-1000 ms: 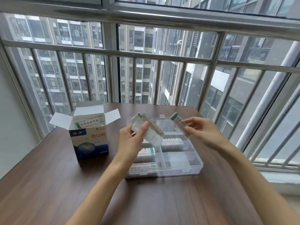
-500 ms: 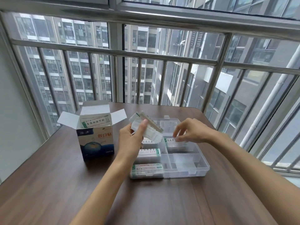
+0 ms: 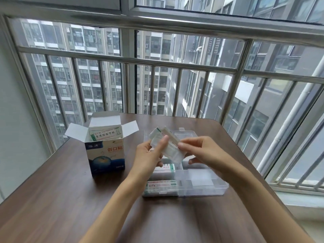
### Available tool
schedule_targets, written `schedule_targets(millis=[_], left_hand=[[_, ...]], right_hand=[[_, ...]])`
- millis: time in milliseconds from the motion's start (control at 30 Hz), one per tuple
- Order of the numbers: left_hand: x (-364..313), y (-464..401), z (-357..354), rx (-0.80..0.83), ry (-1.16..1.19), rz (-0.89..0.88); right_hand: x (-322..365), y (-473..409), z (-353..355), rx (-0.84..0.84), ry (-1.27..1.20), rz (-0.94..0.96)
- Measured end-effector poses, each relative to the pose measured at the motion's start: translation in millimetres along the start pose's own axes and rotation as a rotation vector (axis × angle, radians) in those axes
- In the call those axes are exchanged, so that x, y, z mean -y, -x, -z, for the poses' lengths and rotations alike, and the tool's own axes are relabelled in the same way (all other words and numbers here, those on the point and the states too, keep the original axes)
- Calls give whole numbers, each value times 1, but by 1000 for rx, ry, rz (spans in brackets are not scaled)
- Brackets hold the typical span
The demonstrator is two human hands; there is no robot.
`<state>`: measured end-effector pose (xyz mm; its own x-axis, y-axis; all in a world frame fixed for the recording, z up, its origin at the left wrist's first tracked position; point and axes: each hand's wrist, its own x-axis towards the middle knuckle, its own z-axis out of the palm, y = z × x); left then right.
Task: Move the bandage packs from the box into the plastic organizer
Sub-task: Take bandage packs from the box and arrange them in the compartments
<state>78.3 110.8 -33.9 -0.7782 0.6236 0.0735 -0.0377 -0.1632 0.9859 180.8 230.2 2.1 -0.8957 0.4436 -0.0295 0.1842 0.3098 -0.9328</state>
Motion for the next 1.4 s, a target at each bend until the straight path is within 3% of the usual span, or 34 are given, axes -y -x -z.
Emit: schedule_targets(millis=[100,233,600,700,800,900,1000,1133,1400], left_hand=[[1,2,-2,-17,-4,-47],[0,3,0,-57,37,-94],[3,2,1,49,3,-81],[2,1,3,13,-9,-94],[2,-1,5,-50,-12,-98],[2,-2,7,-92,2,-92],[3,-3,9,-117,27,-88],[2,-3,11,-157,59,-66],[0,-3,11,-179,87,-57]], right_hand=[[-12,5,-5,-113,-132,25],[-18,8,-9,-137,-303,-18],[-23,12,4,-170,-349,19],[-21,9,22,-286,-243,103],[-26,-1,43,-398,129,201],[-41,-14,55,-361,558,250],[-51,-21,59,-360,793,285],[-56,-22,59,-384,892,315],[-61,-22,57,-170,936,217]])
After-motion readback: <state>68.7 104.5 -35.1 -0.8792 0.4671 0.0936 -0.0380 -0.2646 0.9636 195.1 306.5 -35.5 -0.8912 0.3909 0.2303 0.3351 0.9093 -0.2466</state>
